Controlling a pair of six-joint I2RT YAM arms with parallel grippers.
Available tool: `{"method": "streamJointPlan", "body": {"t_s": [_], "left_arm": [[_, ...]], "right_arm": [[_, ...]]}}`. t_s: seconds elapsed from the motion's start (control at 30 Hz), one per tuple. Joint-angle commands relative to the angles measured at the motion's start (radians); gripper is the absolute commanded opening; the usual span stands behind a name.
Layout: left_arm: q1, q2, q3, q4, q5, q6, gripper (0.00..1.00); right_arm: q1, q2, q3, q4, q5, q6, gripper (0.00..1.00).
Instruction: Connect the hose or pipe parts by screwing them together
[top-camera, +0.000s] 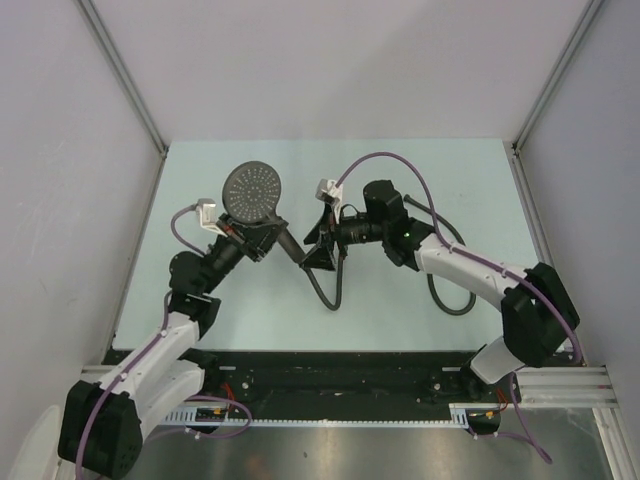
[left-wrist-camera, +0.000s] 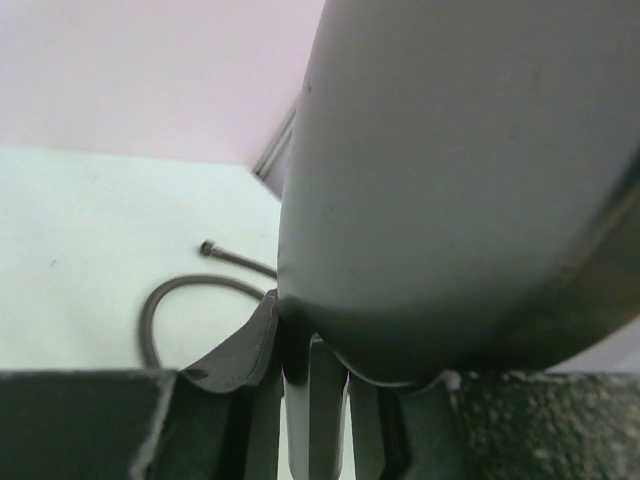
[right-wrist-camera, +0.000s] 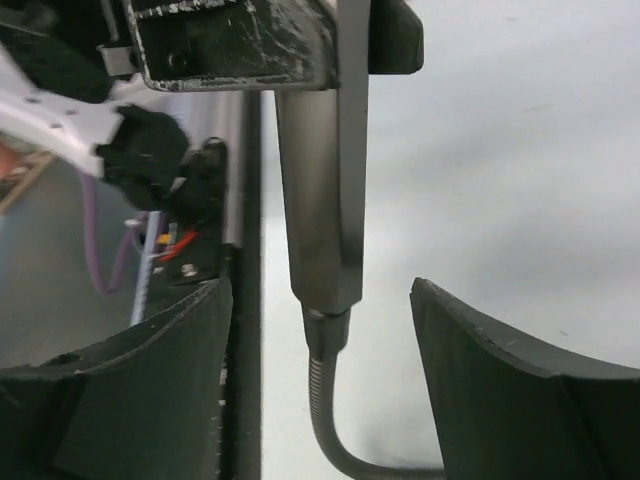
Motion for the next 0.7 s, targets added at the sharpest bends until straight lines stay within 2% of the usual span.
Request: {"method": "streamJointPlan", "body": {"t_s": [0.0, 0.07, 0.1, 0.17, 0.2, 0.4, 0.47, 0.6, 0.67], "left_arm": [[-0.003, -0.047, 0.103, -0.244, -0.168, 0.072, 0.01], [-0.007, -0.06, 0.115, -0.302, -0.249, 0.044, 0.0], [-0.009, -0.075, 0.129, -0.351, -0.27, 0.039, 0.0], [-0.018, -0.09, 0.15, -0.41, -0.343, 0.041, 0.0], [-0.021, -0.104, 0.173, -0.468, -0.366, 0.042, 0.01], [-0.036, -0.129, 0.279, -0.67, -0.507, 0.047, 0.0], [-0.042, -0.133, 0.299, -0.712, -0.535, 0.009, 0.0], [-0.046, -0.132, 0.337, -0.784, -0.535, -0.056, 0.0], [-0.056, -0.129, 0.359, -0.826, -0.546, -0.065, 0.0]], "right_arm": [[0.059, -0.088, 0.011, -0.161, 0.45, -0.12, 0.79], [0.106, -0.102, 0.003, -0.162, 0.595, -0.143, 0.79], [0.136, -0.108, 0.003, -0.165, 0.766, -0.169, 0.79], [0.229, -0.11, -0.001, -0.159, 0.914, -0.204, 0.79], [0.257, -0.107, -0.004, -0.144, 1.044, -0.225, 0.79], [0.427, -0.061, -0.006, -0.049, 1.327, -0.27, 0.78], [0.47, -0.03, -0.004, -0.007, 1.378, -0.288, 0.76], [0.504, 0.01, 0.0, 0.098, 1.509, -0.325, 0.72], [0.506, 0.027, 0.008, 0.114, 1.531, -0.339, 0.65]]}}
